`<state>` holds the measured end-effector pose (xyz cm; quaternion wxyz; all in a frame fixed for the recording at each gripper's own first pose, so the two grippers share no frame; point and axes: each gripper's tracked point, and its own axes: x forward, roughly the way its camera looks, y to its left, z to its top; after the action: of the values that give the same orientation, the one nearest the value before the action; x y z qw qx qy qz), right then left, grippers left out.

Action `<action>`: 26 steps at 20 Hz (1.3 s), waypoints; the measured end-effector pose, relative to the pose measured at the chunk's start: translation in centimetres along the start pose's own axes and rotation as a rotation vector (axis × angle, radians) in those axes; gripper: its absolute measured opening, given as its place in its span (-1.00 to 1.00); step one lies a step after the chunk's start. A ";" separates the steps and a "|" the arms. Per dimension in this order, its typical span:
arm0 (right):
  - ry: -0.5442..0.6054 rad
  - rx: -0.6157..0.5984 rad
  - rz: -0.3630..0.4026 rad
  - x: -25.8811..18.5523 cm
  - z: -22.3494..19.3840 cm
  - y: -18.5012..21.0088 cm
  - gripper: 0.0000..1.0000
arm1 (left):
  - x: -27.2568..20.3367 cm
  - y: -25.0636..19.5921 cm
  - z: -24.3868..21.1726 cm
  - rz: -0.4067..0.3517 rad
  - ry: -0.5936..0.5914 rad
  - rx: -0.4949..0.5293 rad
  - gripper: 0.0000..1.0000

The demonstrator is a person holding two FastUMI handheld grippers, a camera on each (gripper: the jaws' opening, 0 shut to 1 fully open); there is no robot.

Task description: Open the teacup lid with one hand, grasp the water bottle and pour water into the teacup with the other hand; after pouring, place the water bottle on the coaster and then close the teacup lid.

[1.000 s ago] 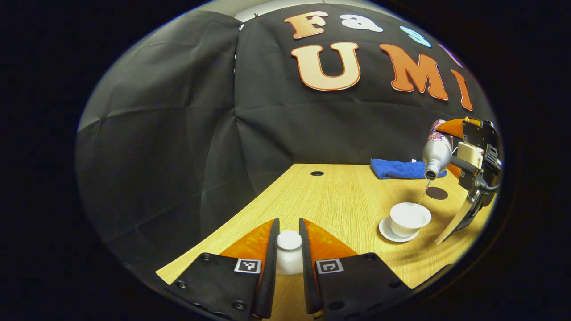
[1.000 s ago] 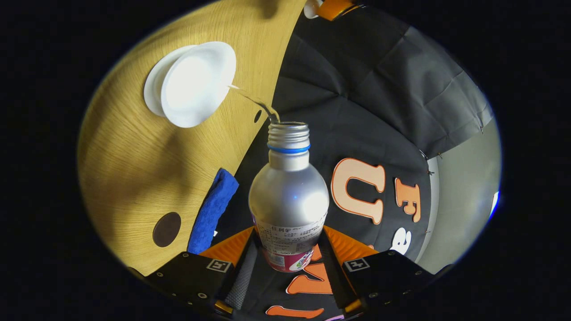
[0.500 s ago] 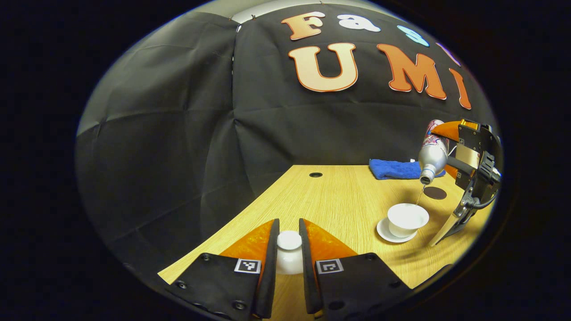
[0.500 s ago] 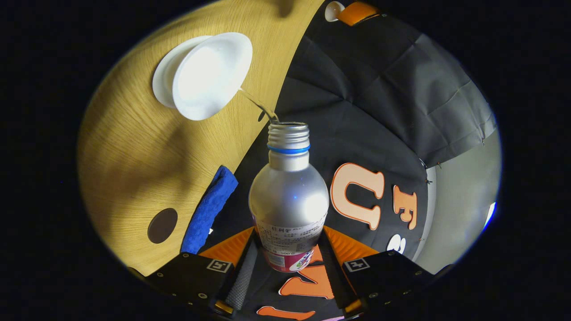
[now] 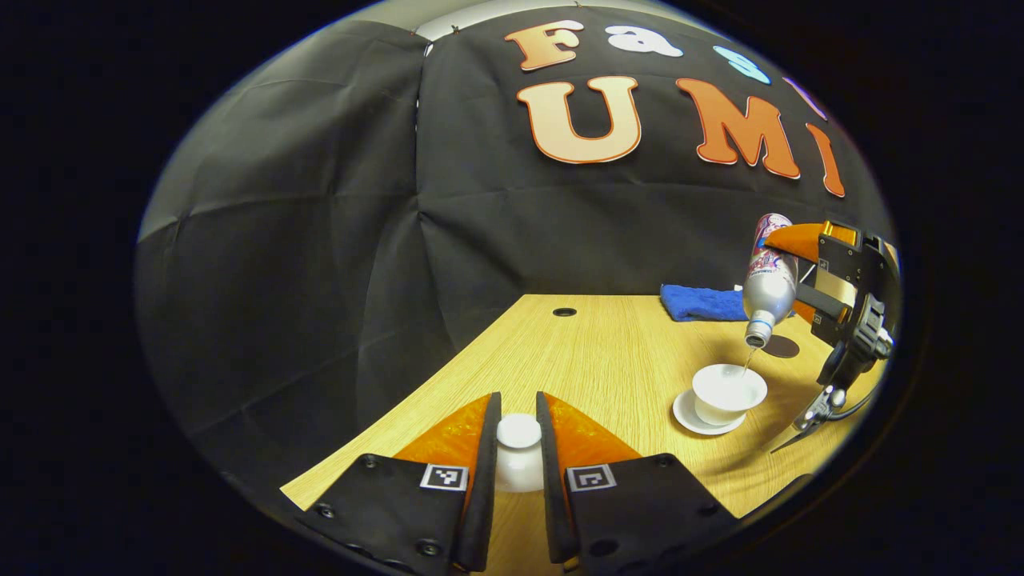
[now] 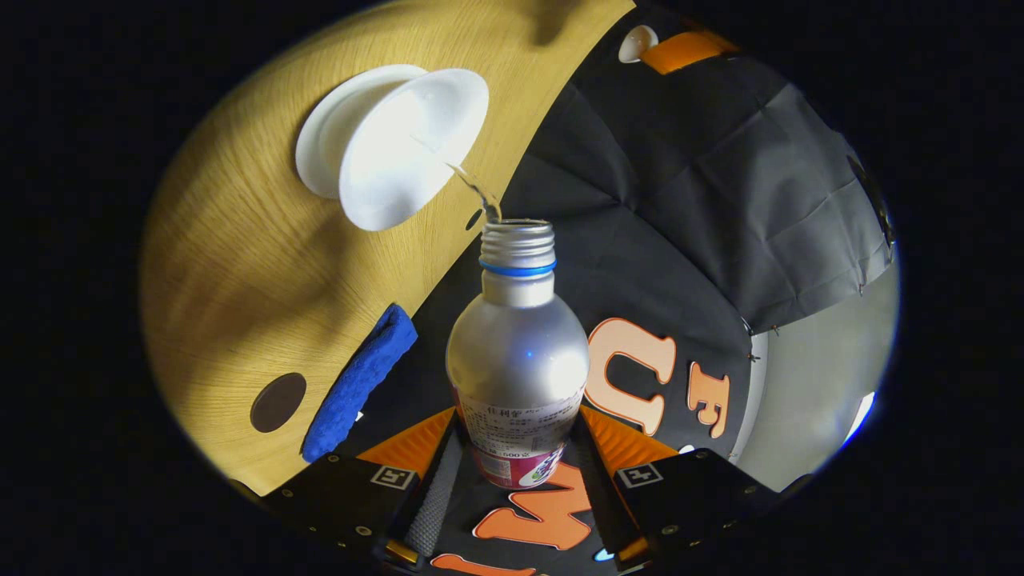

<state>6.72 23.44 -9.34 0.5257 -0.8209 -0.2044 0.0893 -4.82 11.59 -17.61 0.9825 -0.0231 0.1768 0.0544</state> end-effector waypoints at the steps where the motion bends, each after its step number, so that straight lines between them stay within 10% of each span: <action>1: -0.004 -0.002 0.000 0.0 0.0 0.0 0.53 | 0.0 0.0 0.0 0.001 0.001 0.001 -0.38; 16: -0.057 -0.019 0.021 -0.2 1.5 0.9 0.53 | 0.5 -0.5 0.6 -0.021 -0.018 -0.007 -0.39; 26: -0.012 0.283 0.144 -0.6 0.9 4.3 0.54 | 0.5 -1.3 2.4 -0.045 -0.079 0.000 -0.48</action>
<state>6.93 22.36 -13.64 0.6274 -0.7505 -0.1336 0.1594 -3.40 10.49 -15.54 0.9897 -0.0249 0.1374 0.0331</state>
